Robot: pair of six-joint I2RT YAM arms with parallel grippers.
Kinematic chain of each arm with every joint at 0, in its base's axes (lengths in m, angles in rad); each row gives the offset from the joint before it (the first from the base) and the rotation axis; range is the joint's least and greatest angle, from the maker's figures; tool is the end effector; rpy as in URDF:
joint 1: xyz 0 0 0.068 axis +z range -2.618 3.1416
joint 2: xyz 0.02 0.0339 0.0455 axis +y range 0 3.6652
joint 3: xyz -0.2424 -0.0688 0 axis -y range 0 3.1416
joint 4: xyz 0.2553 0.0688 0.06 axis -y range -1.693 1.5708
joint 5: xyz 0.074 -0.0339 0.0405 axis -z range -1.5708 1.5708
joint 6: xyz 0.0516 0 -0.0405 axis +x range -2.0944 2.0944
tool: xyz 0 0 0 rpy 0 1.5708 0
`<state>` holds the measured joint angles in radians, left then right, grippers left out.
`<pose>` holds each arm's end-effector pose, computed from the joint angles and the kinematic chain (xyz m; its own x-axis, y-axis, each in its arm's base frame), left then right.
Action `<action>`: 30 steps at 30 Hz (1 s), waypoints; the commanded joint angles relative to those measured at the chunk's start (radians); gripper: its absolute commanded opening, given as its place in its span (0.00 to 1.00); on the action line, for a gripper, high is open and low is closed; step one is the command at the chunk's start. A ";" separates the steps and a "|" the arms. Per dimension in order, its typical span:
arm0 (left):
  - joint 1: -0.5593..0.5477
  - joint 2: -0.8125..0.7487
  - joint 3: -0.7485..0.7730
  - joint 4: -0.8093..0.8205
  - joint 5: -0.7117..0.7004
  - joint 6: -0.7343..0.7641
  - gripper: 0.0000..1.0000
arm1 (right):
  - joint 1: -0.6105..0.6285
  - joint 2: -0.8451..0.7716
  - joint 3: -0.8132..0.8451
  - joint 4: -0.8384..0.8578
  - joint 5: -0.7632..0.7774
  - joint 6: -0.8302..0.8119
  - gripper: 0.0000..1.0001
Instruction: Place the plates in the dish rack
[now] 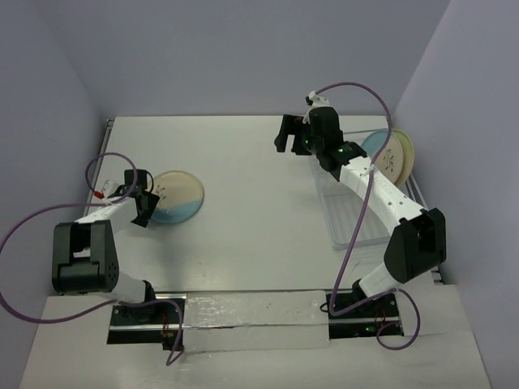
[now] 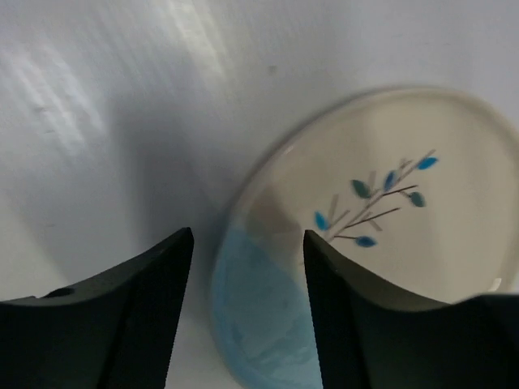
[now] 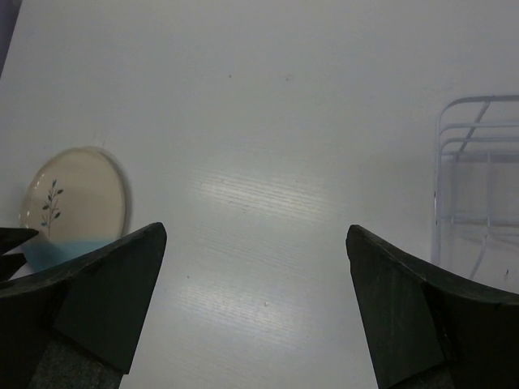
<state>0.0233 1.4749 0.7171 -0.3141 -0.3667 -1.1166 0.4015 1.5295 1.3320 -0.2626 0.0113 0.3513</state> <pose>0.2814 0.0251 0.1156 -0.2115 -0.8440 -0.4928 -0.8737 0.3893 -0.2918 0.3543 0.1498 0.3087 -0.5150 0.1552 -0.8430 -0.2175 0.9276 0.3036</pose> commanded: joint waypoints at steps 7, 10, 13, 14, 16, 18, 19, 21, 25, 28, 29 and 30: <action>-0.011 0.132 -0.006 0.118 0.212 0.029 0.16 | -0.001 -0.075 -0.049 0.054 0.083 0.015 1.00; -0.054 0.159 0.004 0.121 0.212 0.045 0.00 | -0.001 -0.072 -0.049 0.053 0.070 0.022 1.00; -0.110 0.163 0.039 0.078 0.150 0.063 0.00 | -0.001 -0.068 -0.054 0.054 0.059 0.026 1.00; -0.130 0.162 0.061 0.061 0.130 0.081 0.00 | -0.001 -0.067 -0.058 0.055 0.057 0.027 1.00; -0.180 0.159 0.091 0.054 0.098 0.113 0.00 | -0.001 -0.063 -0.064 0.055 0.051 0.029 1.00; -0.228 0.156 0.105 0.058 0.076 0.150 0.00 | 0.000 -0.053 -0.065 0.059 0.037 0.025 1.00; -0.260 0.154 0.113 0.059 0.058 0.162 0.00 | -0.001 -0.045 -0.064 0.061 0.026 0.023 1.00; -0.316 0.153 0.117 0.074 0.043 0.178 0.00 | -0.001 -0.016 -0.057 0.065 -0.011 0.020 1.00; -0.402 0.171 0.103 0.139 0.073 0.212 0.00 | 0.013 0.087 -0.008 0.086 -0.197 0.028 0.99; -0.456 0.182 0.101 0.148 0.076 0.220 0.00 | 0.033 0.174 0.021 0.086 -0.243 0.036 0.99; -0.469 0.182 0.101 0.151 0.074 0.221 0.00 | 0.035 0.197 0.029 0.086 -0.251 0.039 0.99; -0.481 0.182 0.098 0.151 0.075 0.222 0.00 | 0.038 0.221 0.035 0.085 -0.254 0.044 0.99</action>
<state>-0.4055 1.6281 0.8162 -0.1291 -0.3305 -0.9493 0.4177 1.6698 1.3167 -0.2096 -0.1471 0.3765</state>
